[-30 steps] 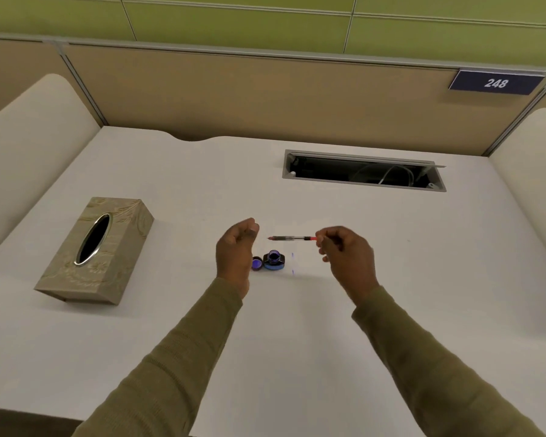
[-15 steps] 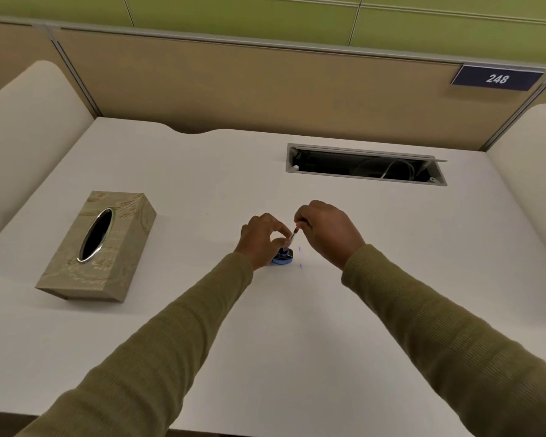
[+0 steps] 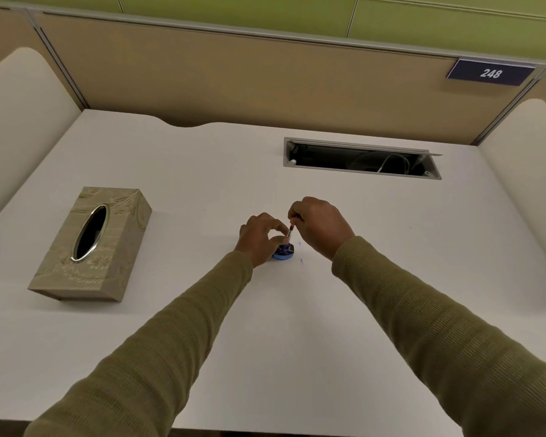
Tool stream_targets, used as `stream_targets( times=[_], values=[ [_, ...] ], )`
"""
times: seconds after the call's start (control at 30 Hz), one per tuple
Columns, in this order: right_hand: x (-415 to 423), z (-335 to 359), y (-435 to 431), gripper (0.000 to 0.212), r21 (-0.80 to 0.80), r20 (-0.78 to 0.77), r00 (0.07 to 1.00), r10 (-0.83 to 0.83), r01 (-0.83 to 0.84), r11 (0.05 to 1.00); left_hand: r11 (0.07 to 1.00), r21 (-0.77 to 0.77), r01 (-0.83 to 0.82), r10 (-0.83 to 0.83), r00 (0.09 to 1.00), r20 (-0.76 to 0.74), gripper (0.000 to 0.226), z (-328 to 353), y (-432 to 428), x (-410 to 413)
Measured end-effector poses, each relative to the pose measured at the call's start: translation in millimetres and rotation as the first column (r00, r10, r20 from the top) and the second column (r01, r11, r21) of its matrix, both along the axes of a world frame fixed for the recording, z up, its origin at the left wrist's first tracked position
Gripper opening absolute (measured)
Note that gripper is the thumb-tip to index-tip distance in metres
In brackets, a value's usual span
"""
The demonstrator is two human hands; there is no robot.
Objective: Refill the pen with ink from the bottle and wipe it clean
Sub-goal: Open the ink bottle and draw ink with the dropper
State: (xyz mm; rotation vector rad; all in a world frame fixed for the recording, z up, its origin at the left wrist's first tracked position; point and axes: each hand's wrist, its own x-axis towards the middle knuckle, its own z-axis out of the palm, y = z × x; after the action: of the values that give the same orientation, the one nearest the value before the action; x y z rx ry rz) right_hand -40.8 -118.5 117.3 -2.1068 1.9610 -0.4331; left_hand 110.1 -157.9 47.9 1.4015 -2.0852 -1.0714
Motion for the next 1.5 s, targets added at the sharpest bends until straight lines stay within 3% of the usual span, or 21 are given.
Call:
stream_targets(
  times=[0.3, 1.2, 1.5],
  values=[
    [1, -5, 0, 0.018, 0.013, 0.025, 0.999, -0.036, 0.036, 0.999, 1.000, 0.009, -0.013, 0.014, 1.000, -0.027, 0.017, -7, 0, -1],
    [-6, -13, -5, 0.012, 0.014, 0.043, 0.998, -0.054, 0.053, 0.998, 0.996, -0.026, -0.082, 0.080, 0.994, -0.080, 0.009, -20, 6, -3],
    [-18, -20, -13, 0.013, 0.107, 0.288, 0.953, -0.100, 0.071, 0.992, 0.995, 0.004, -0.096, 0.096, 0.993, -0.069, 0.010, -21, 4, -4]
  ],
)
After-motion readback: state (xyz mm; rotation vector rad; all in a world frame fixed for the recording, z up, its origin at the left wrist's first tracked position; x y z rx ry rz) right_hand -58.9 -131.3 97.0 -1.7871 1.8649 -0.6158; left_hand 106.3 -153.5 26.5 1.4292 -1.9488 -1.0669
